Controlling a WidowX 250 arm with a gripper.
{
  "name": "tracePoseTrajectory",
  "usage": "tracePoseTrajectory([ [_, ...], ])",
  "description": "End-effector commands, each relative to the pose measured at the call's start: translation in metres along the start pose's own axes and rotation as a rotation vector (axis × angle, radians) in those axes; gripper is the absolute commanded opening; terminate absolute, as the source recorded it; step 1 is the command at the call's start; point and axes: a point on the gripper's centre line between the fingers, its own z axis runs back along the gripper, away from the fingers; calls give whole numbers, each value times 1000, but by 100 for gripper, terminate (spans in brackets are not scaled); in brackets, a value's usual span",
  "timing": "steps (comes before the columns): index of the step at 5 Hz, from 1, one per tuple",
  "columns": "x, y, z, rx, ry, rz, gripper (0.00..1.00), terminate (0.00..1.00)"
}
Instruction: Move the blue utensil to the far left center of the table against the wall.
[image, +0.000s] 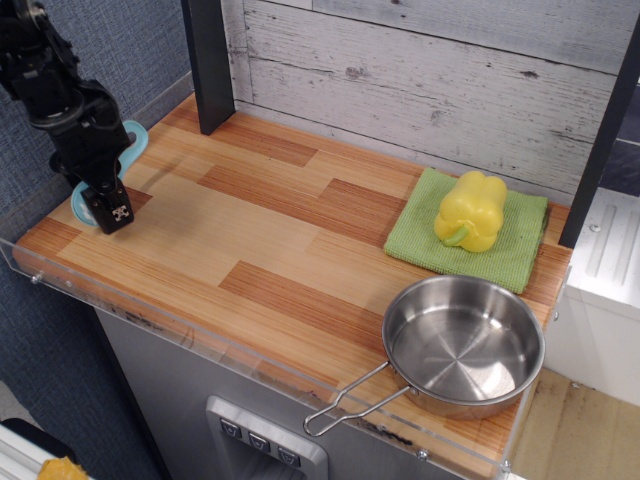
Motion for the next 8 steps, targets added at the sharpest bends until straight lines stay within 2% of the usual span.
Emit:
tracePoseTrajectory([
  [1,32,5,-7,-100,50,-41,0,0],
  [2,36,2,-9,-124,51,-14,0,0],
  [3,37,-2,1,-119,74,9,100,0],
  [4,39,-6,16,-96,98,40,100,0],
  [5,46,-9,40,-70,76,56,100,0],
  [6,66,-23,75,-45,82,82,100,0],
  [7,86,-47,100,-41,75,161,100,0],
  [8,117,-86,104,-59,35,177,100,0],
])
